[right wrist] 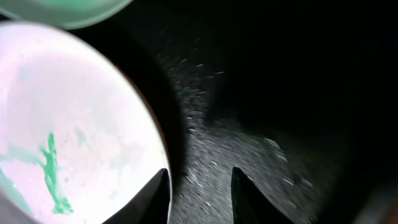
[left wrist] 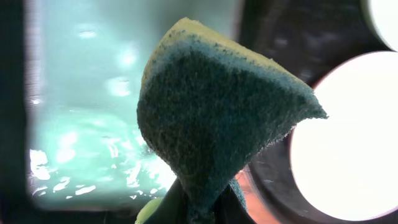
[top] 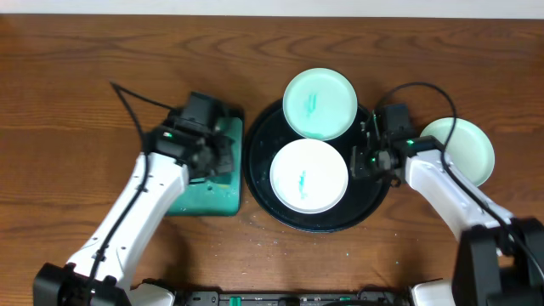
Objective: Clean dirty plates on tray and stack at the side
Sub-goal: 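Scrub the white plate with the sponge in the left gripper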
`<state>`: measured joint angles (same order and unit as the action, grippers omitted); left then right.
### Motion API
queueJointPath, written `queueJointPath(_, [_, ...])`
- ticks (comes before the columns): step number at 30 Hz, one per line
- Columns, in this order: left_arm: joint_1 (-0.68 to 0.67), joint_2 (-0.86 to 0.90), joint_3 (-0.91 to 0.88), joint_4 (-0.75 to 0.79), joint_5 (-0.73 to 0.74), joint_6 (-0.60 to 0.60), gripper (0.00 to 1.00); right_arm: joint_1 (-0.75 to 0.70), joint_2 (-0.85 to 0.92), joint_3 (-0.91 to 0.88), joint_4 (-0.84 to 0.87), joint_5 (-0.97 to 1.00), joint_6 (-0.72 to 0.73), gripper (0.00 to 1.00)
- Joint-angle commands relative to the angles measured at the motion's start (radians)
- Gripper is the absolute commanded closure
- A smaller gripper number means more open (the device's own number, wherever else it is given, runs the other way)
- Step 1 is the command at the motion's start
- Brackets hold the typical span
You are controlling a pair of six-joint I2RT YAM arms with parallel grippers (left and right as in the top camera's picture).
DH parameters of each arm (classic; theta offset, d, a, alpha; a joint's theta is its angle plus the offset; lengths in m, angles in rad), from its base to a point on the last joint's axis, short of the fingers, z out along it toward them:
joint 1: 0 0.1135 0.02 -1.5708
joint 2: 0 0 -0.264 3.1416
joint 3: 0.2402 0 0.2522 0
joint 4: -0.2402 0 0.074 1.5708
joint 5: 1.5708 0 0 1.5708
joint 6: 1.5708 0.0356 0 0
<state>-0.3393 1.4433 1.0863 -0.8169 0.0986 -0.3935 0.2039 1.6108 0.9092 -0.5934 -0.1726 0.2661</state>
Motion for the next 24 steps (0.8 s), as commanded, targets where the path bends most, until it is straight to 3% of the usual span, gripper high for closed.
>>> queueJointPath(1, [-0.080, 0.019, 0.017, 0.039, 0.023, -0.090, 0.93, -0.006, 0.069, -0.003, 0.020, -0.125, -0.062, 0.71])
queueJointPath(3, [-0.122, 0.039, 0.017, 0.070, 0.027, -0.136, 0.93, -0.005, 0.104, -0.003, 0.031, -0.128, -0.062, 0.74])
queueJointPath(6, [-0.182, 0.082, 0.017, 0.132, 0.060, -0.178, 0.93, 0.007, 0.142, -0.003, 0.042, -0.130, -0.062, 0.89])
queueJointPath(9, [-0.232, 0.143, 0.017, 0.213, 0.123, -0.227, 0.93, 0.025, 0.166, -0.003, 0.048, -0.132, -0.062, 0.98])
queueJointPath(17, [-0.339, 0.358, 0.017, 0.512, 0.328, -0.346, 0.93, 0.054, 0.170, -0.003, 0.034, -0.048, 0.010, 0.99])
queueJointPath(24, [-0.396, 0.495, 0.018, 0.636, 0.316, -0.390, 0.92, 0.054, 0.170, -0.003, 0.022, -0.048, 0.010, 0.99])
